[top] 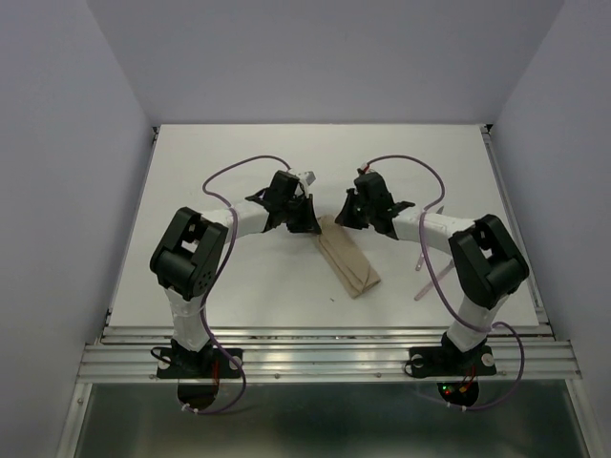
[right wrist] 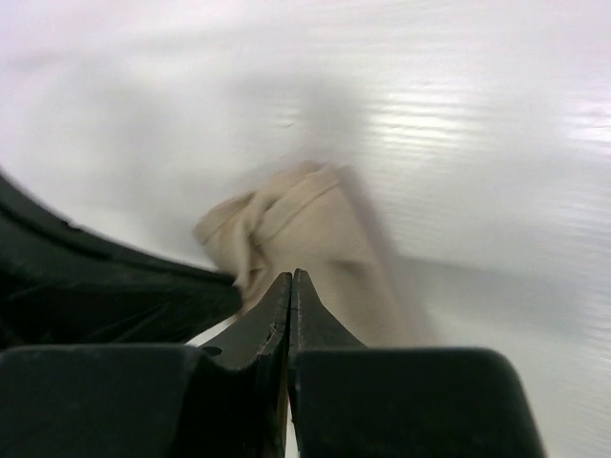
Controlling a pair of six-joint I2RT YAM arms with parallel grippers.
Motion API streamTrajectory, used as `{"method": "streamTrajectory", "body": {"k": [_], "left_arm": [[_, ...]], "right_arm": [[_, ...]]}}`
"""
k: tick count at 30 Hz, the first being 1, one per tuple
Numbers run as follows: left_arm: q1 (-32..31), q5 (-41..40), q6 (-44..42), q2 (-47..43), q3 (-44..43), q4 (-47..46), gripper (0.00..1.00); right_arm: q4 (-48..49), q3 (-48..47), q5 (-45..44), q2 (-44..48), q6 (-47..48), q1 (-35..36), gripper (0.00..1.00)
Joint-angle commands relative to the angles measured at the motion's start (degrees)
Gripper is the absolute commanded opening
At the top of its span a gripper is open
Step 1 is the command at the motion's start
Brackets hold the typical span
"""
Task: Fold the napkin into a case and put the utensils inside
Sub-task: Grasp the top corner of the smaller rectangle folded napkin from the folded napkin.
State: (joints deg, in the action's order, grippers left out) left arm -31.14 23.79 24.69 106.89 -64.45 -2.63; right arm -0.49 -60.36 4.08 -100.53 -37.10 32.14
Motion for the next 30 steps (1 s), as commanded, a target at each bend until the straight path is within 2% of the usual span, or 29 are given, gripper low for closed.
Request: {"method": "streamTrajectory", "body": {"k": [1, 18, 30], "left_arm": [[-0.4, 0.3, -1.4, -1.1, -2.4, 0.7, 0.00], [-0.3, -0.5, -2.1, -0.3, -4.7, 2.5, 0.00], [-0.3, -1.9, -1.7, 1.1, -7.4, 4.0, 0.00]], "right_arm": [[0.8, -1.9, 0.5, -1.7, 1.5, -1.4, 0.01], [2.4, -8.0, 4.7, -6.5, 1.3, -2.0, 0.01], [3.1, -8.7, 4.4, -15.9, -2.1, -2.0, 0.01]]}}
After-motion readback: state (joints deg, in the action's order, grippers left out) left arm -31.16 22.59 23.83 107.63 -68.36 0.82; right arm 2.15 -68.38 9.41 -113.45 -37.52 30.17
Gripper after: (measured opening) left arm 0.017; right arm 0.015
